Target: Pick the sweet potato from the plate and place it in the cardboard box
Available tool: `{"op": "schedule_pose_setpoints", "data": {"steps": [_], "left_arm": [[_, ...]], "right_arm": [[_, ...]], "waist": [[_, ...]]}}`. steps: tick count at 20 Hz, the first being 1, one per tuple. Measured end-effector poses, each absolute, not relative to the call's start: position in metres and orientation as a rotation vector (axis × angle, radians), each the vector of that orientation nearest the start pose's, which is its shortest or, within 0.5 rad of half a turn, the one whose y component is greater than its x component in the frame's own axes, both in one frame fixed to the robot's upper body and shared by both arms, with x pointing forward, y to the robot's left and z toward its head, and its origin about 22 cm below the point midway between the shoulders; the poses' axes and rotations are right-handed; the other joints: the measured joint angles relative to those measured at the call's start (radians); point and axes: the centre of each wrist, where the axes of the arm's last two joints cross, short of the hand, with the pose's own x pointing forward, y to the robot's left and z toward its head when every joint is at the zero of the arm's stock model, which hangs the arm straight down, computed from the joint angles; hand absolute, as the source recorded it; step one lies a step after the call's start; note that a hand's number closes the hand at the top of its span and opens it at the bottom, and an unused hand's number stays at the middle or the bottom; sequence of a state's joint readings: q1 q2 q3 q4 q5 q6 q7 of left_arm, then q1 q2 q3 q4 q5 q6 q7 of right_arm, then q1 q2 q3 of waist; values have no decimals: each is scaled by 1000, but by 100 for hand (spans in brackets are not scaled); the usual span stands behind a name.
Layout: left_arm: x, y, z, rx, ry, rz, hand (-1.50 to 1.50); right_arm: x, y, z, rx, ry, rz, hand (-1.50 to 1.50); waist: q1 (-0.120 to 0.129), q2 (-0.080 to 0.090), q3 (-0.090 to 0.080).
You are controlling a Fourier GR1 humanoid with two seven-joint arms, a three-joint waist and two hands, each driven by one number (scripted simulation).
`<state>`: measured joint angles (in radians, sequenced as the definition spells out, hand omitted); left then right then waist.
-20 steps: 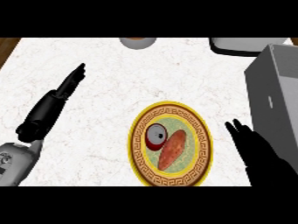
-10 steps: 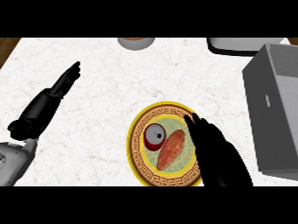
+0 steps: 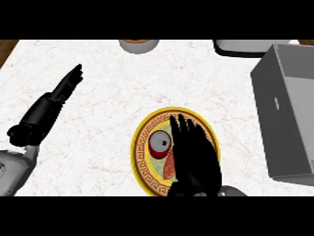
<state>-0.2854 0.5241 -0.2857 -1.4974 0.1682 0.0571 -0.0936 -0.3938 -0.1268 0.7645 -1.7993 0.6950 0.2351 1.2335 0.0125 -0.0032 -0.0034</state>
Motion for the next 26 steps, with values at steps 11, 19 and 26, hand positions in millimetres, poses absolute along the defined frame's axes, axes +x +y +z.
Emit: {"op": "schedule_pose_setpoints", "data": {"steps": [11, 19, 26], "left_arm": [[294, 268, 68, 99, -1751, -530, 0], [292, 264, 66, 101, -1741, -529, 0], [297, 271, 69, 99, -1747, -529, 0]], "right_arm": [[230, -40, 86, -797, -931, 1128, -150], [241, -44, 70, -806, -881, 1146, -150], [242, -43, 55, -800, -845, 1150, -150]], "waist": [[-10, 1, 2], [-10, 2, 3], [-10, 3, 3]]}}
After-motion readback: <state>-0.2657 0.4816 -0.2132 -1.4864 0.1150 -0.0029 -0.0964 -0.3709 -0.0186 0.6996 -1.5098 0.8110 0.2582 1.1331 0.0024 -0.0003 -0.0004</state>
